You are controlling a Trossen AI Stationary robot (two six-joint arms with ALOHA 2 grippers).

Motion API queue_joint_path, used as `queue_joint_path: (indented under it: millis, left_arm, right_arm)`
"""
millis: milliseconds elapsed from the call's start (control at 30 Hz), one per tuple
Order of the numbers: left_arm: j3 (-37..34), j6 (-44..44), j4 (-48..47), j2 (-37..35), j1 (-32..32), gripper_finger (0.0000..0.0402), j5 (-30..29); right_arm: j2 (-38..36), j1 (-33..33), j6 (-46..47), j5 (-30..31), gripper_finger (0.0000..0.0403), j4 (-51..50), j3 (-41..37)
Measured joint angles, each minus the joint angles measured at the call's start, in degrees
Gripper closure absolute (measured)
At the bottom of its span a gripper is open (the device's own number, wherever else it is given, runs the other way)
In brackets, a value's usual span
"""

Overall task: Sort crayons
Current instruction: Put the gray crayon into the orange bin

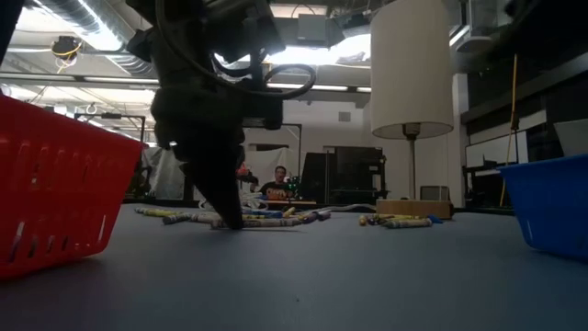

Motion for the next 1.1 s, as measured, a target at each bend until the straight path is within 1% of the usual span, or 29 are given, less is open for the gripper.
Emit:
queue_joint_path:
  millis: [167, 400, 567, 667, 900, 967, 1100]
  left_arm:
    - [-0.02, 0.0, 5.65, 0.2, 0.0, 0.0394, 0.08]
    - [-0.02, 0.74, 14.05, 0.18, 0.0, 0.0393, 0.08]
    - [-0.01, 4.15, 21.88, 0.11, 0.0, 0.0393, 0.04]
    - [0.0, 6.78, 26.97, 0.11, 0.0, 0.0392, -0.75]
    - [0.0, 15.17, 38.74, 0.02, -0.01, 0.0392, -2.57]
    - [0.02, 16.73, 40.83, 0.02, -0.02, 0.0392, -3.05]
    - [0.02, 18.51, 42.8, 0.02, -0.02, 0.0392, -3.23]
  right_arm:
    - [0.0, -5.05, -10.79, -5.36, 0.0283, 5.93, -0.01]
    - [0.0, -10.44, -20.8, -11.23, 0.0283, 11.35, 0.01]
    - [0.0, -13.62, -26.71, -15.19, 0.0283, 14.36, 0.01]
    - [0.0, -15.24, -28.77, -16.64, 0.0283, 15.18, 0.01]
    - [0.0, -18.2, -29.73, -16.68, 0.0283, 15.25, 0.01]
    - [0.0, -18.79, -29.73, -16.8, 0.0283, 15.24, 0.01]
    - [-0.02, -19.22, -29.74, -19.48, 0.0283, 15.24, 0.01]
